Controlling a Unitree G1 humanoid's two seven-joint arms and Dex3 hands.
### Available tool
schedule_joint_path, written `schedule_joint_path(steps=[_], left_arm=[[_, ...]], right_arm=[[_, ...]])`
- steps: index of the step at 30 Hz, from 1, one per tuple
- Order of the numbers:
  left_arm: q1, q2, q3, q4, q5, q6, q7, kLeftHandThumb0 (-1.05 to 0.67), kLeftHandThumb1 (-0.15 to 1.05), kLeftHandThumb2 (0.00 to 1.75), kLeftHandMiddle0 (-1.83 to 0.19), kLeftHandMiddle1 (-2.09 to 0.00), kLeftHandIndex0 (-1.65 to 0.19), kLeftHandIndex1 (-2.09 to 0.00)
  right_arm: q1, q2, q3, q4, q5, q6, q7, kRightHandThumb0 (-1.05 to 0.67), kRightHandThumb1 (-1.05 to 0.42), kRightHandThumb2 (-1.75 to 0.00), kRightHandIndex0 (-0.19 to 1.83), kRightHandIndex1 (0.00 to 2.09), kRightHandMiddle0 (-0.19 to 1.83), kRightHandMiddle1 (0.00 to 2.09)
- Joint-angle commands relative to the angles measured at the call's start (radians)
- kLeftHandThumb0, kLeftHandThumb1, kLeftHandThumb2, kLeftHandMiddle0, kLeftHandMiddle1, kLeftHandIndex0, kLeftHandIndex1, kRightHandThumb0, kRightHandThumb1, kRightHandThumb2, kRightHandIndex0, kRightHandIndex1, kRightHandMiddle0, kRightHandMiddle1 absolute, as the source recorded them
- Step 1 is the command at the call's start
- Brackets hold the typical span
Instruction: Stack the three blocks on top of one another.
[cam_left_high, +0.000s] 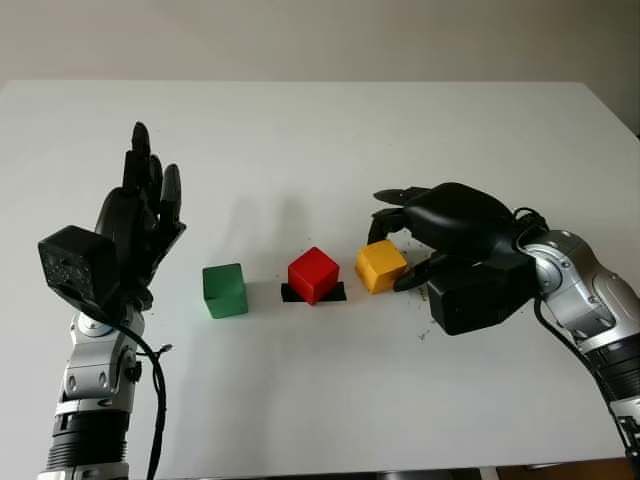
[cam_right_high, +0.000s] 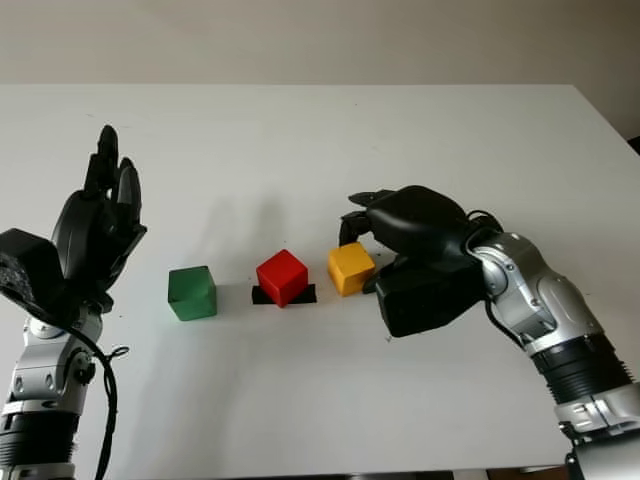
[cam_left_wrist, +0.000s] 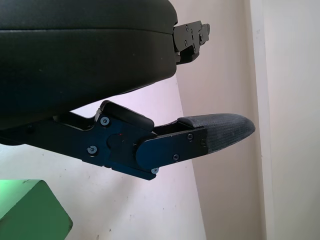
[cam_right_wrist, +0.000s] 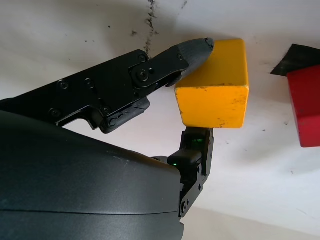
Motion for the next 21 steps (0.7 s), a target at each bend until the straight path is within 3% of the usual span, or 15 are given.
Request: schedule_joint_path(steps=[1, 21], left_arm=[[-0.001, -0.004, -0.004, -0.024, 0.0, 0.001, 0.002, -0.75, 1.05, 0.62, 0.19, 0.0, 0.19, 0.0], [0.01, -0.016, -0.007, -0.022, 0.017, -0.016, 0.016, -0.73, 1.05, 0.57, 0.19, 0.0, 0.19, 0.0]], right_arm=[[0.007, 0.006, -0.003, 0.005, 0.005, -0.014, -0.015, -0.6, -0.9, -0.05, 0.3, 0.08, 0.45, 0.99], [0.024, 0.044, -0.044, 0.065, 0.116, -0.058, -0.098, -0.41, -0.96, -0.05, 0.4, 0.09, 0.51, 1.23]])
